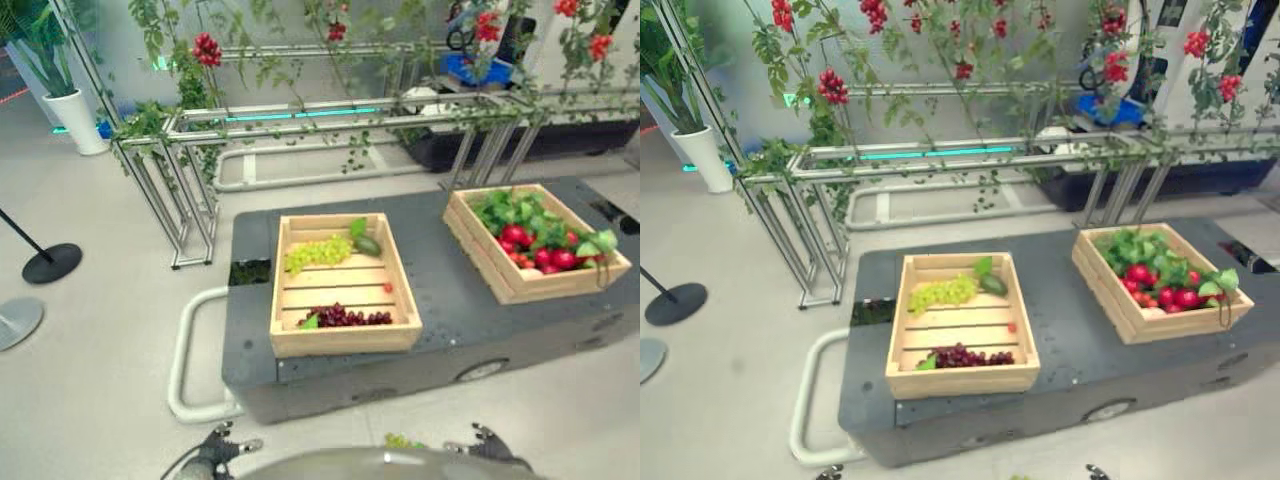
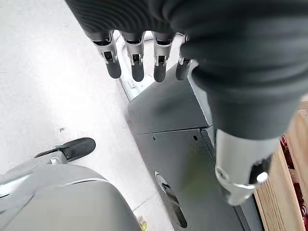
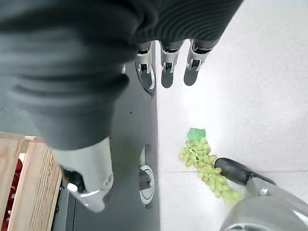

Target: Pick up the fruits from the basket on one side to the basket on the other side

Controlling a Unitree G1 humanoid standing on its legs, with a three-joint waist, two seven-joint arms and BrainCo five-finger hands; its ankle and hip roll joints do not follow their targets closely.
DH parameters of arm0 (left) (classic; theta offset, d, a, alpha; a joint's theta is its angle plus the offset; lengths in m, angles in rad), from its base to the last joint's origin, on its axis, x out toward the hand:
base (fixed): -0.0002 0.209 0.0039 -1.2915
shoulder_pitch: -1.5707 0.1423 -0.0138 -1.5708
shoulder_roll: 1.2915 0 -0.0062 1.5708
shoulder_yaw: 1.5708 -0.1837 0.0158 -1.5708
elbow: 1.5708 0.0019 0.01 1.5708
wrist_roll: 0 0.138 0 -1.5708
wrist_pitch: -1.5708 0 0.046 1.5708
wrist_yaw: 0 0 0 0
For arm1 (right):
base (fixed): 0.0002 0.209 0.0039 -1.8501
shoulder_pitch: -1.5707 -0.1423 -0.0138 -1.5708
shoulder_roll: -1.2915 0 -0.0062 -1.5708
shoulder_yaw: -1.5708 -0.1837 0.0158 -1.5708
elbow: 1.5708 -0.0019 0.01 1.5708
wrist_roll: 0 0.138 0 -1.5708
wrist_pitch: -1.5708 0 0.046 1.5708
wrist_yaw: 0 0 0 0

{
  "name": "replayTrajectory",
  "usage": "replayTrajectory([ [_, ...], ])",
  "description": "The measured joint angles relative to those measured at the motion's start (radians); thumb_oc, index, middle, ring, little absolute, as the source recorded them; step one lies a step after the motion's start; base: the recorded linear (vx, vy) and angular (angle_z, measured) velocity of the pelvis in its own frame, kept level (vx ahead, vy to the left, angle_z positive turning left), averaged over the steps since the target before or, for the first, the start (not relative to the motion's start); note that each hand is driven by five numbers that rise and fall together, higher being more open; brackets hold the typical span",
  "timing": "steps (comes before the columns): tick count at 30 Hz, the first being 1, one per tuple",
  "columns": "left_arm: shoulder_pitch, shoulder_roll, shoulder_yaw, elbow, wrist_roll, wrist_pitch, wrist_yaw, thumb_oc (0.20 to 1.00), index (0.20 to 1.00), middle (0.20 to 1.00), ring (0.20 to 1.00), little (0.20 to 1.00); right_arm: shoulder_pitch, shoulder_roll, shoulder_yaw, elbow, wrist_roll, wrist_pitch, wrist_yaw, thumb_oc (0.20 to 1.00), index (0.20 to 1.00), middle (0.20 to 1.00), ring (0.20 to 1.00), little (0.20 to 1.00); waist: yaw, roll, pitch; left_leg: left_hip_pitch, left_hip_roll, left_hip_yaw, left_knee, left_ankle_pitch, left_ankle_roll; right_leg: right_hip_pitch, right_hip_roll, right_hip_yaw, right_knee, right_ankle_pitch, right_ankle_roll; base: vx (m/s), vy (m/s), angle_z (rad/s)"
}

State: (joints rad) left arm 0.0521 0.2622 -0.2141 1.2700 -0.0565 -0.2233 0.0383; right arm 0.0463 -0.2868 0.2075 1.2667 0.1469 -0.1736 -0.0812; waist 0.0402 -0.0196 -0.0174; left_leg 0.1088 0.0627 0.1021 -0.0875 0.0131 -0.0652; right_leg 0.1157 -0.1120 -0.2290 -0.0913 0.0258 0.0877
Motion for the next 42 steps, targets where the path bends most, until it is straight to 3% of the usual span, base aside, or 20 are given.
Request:
replayTrajectory([
  [42, 0.002, 0.0, 0.001, 0.002, -0.005, 0.001, 0.0, 1.0, 1.0, 1.0, 1.0, 1.0, 0.015, 0.0, -0.001, 0.003, 0.0, 0.0, -0.001, 1.0, 1.0, 1.0, 1.0, 1.0, -0.01, 0.004, 0.028, -0.016, 0.002, 0.02, 0.001, -0.003, -0.004, -0.035, 0.004, 0.024, 0.0, 0.001, 0.0, 0.01, -0.011, 0.03],
])
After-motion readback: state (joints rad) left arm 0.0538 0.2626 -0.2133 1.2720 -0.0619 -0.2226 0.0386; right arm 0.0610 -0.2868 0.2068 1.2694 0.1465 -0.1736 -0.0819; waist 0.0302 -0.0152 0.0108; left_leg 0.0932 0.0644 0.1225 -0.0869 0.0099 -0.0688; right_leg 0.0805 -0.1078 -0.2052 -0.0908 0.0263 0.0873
